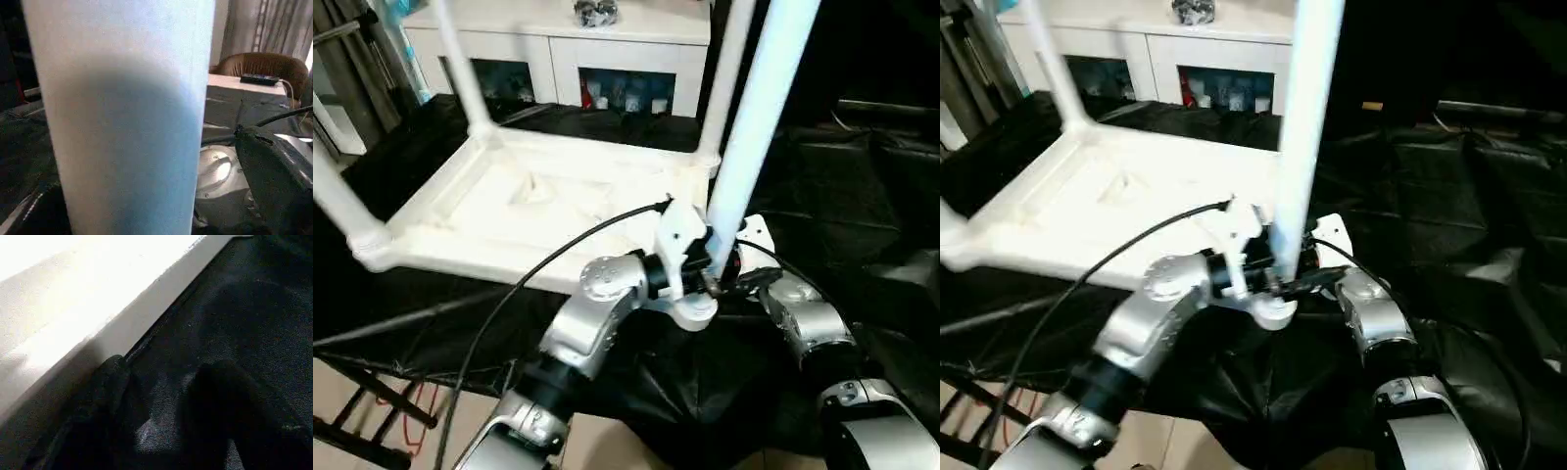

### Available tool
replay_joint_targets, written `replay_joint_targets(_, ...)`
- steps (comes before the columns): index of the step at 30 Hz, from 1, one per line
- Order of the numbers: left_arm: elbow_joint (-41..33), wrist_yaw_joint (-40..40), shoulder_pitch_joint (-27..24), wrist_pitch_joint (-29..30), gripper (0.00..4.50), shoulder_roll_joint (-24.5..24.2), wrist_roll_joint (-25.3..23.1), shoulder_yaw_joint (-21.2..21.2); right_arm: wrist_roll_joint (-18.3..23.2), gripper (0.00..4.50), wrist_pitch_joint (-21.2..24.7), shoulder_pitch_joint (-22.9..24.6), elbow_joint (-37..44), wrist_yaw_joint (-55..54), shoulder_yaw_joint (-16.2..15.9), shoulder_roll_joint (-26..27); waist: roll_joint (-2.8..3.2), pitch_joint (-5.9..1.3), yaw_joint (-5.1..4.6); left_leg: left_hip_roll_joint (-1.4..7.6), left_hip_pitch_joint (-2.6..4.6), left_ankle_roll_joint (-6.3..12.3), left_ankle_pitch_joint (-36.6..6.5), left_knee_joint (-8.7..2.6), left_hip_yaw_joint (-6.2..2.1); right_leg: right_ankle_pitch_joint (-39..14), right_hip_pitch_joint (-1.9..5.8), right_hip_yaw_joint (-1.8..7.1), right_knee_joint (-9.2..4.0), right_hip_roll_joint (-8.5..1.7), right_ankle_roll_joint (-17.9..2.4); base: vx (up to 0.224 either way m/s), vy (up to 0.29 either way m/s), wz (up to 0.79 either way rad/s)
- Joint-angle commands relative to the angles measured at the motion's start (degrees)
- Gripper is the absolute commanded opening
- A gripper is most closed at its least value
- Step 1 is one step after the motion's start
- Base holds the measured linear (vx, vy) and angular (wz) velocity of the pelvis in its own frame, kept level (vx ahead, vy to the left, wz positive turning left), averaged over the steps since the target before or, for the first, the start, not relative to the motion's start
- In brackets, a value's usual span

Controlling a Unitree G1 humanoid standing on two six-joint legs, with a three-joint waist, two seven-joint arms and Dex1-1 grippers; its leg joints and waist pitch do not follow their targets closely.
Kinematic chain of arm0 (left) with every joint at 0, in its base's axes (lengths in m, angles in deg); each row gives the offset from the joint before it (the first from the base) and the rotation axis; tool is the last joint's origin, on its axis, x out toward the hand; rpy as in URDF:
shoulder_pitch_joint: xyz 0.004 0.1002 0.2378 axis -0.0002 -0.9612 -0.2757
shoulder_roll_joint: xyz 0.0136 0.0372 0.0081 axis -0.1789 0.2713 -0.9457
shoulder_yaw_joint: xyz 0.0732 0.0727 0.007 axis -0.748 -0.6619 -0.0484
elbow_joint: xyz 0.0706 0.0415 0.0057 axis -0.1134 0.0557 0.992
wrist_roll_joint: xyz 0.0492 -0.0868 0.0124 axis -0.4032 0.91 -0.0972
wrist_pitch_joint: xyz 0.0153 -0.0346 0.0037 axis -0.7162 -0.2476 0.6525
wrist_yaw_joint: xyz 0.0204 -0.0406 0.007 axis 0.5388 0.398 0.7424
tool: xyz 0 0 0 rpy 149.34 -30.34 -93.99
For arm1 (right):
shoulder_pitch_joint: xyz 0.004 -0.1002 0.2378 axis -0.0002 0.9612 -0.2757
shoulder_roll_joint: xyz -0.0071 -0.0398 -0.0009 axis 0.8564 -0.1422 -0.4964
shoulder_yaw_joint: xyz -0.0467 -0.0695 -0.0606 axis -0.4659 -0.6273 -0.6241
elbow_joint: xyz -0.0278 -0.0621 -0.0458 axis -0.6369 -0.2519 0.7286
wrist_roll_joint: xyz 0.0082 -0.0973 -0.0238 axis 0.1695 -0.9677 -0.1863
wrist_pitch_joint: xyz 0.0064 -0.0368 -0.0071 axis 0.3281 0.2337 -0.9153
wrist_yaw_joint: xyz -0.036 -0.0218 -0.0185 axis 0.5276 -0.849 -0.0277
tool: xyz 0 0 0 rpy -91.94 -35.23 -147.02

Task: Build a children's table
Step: Rotate table base

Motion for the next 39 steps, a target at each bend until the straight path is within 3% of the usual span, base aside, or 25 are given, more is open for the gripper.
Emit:
replay_joint_targets(1,1.6,-0.7,1.6,-1.5,4.40,2.1,-1.2,-2.1,1.7,3.16,-1.3,0.1,2.6,2.7,-1.5,2.0,-0.47,-3.91,0.40,2.50,0.23,4.00,-10.7,-3.20,-1.49,-4.4,3.60,2.73,-4.70,-3.96,-15.7,0.000,0.000,0.00)
replay_joint_targets(2,3.4,-2.5,2.3,-3.0,4.40,2.6,-2.1,-1.6,1.4,3.16,-1.4,0.1,2.4,2.1,-1.1,1.7,0.18,-3.97,0.58,2.49,0.21,4.33,-10.2,-3.12,-1.57,-4.5,3.61,2.71,-4.62,-4.13,-15.8,0.000,0.000,0.00)
replay_joint_targets(6,7.8,-4.6,5.4,-5.6,4.40,1.1,-3.2,1.2,0.9,3.16,-1.6,-0.3,1.3,-0.2,0.9,-0.5,0.09,-3.96,0.55,2.32,0.09,5.13,-9.7,-3.03,-1.53,-5.1,3.65,2.56,-4.83,-4.01,-15.3,0.000,0.000,0.00)
replay_joint_targets(8,7.7,-1.6,5.7,-4.9,4.40,-0.2,-1.6,2.1,1.1,3.16,-1.6,-0.2,1.4,0.1,1.6,-1.4,0.19,-4.01,0.66,2.27,0.00,5.64,-8.7,-2.94,-1.46,-6.1,3.63,2.53,-4.81,-4.12,-15.3,0.000,0.000,0.00)
replay_joint_targets(9,7.7,-0.1,5.8,-4.6,4.40,-0.6,-0.9,2.5,1.1,3.16,-1.6,-0.1,1.7,0.4,1.8,-1.8,0.65,-3.99,0.76,2.32,0.09,5.72,-8.6,-2.93,-1.51,-6.2,3.52,2.49,-4.81,-4.13,-15.4,0.000,0.000,0.00)
replay_joint_targets(10,7.1,2.2,5.8,-3.4,4.40,-2.3,0.3,3.3,1.2,3.16,-1.6,0.1,2.1,1.1,2.1,-3.0,0.40,-4.02,0.81,2.34,0.05,5.97,-8.4,-2.90,-1.42,-5.9,3.50,2.49,-4.81,-4.01,-15.6,0.000,0.000,0.00)
replay_joint_targets(11,6.4,5.6,5.6,-2.7,4.40,-5.1,1.2,3.9,0.9,3.16,-1.6,0.7,3.1,2.5,2.3,-5.0,0.50,-4.12,1.19,2.35,0.12,6.20,-7.9,-2.87,-1.43,-5.5,3.53,2.44,-4.60,-4.02,-15.7,0.000,0.000,0.00)
replay_joint_targets(14,6.1,8.0,5.3,-2.1,4.40,-7.1,1.6,4.0,0.9,3.16,-1.3,1.2,3.9,3.8,2.4,-6.2,0.90,-4.13,1.73,2.49,0.27,6.27,-7.4,-2.84,-1.29,-4.6,3.24,2.36,-4.31,-3.79,-15.6,0.000,0.000,0.00)
replay_joint_targets(16,5.6,12.5,4.5,-1.0,4.40,-10.1,2.0,3.2,0.9,3.16,-1.1,1.9,5.1,5.9,2.3,-8.1,0.93,-4.13,1.88,2.54,0.39,6.18,-7.7,-2.89,-1.28,-4.9,3.18,2.34,-4.38,-3.79,-15.5,0.000,0.000,0.00)
replay_joint_targets(19,6.7,17.7,4.2,-0.9,4.40,-14.2,1.0,1.6,1.0,3.16,-0.5,3.0,7.0,8.7,2.3,-10.9,0.35,-4.07,2.28,2.68,0.38,6.36,-7.6,-2.93,-1.13,-5.7,3.00,2.45,-4.36,-3.87,-15.2,0.000,0.000,0.00)
replay_joint_targets(23,10.7,19.3,5.5,-3.9,4.40,-16.9,-1.6,0.9,1.6,3.16,1.3,5.1,11.3,13.7,1.8,-14.8,0.37,-4.02,2.67,2.55,0.39,6.32,-7.3,-2.84,-1.01,-5.9,3.02,2.56,-4.44,-3.77,-14.3,0.000,0.000,0.00)
replay_joint_targets(25,12.6,19.0,6.3,-4.6,4.24,-17.1,-2.1,1.3,2.0,3.16,2.3,6.3,14.0,15.5,1.6,-16.2,0.36,-4.02,2.72,2.60,0.37,6.14,-7.4,-2.88,-1.09,-6.2,3.02,2.54,-4.46,-3.86,-13.9,0.000,0.000,0.00)
replay_joint_targets(26,15.1,18.8,7.3,-5.2,4.24,-17.1,-2.9,1.6,2.5,3.16,3.7,8.1,17.6,17.8,1.6,-17.9,0.67,-3.99,2.58,2.49,0.24,6.13,-7.4,-2.88,-1.13,-6.3,3.12,2.53,-4.44,-3.82,-13.9,0.000,0.000,0.00)
replay_joint_targets(27,16.4,18.8,7.7,-5.9,4.14,-17.1,-3.3,1.4,2.7,3.16,4.2,9.0,19.3,19.0,1.6,-18.7,0.43,-4.05,2.69,2.48,0.44,6.31,-7.8,-2.81,-1.04,-6.4,3.05,2.57,-4.65,-3.76,-13.5,0.000,0.000,0.00)
replay_joint_targets(29,18.0,19.4,8.4,-6.3,3.96,-17.2,-3.6,1.0,3.2,3.16,5.0,10.6,22.0,20.9,1.5,-20.0,0.56,-4.02,2.60,2.53,0.20,6.50,-7.8,-2.90,-1.22,-7.0,3.14,2.47,-4.66,-3.89,-13.3,0.000,0.000,0.00)
replay_joint_targets(32,21.3,19.7,9.5,-7.9,3.79,-17.1,-4.6,0.5,4.3,3.16,6.3,13.1,26.4,23.7,1.1,-21.8,0.23,-3.95,2.48,2.35,-0.08,6.83,-7.8,-2.84,-1.25,-8.1,3.30,2.41,-4.93,-3.90,-12.9,0.000,0.000,0.00)
replay_joint_targets(39,28.5,19.8,12.6,-10.4,3.36,-16.7,-7.3,-0.1,7.0,3.16,10.0,18.0,35.7,30.4,0.1,-25.6,0.42,-3.98,2.52,2.51,0.22,7.13,-8.8,-2.85,-1.36,-10.3,3.13,2.33,-5.37,-3.84,-11.9,0.000,0.000,0.00)
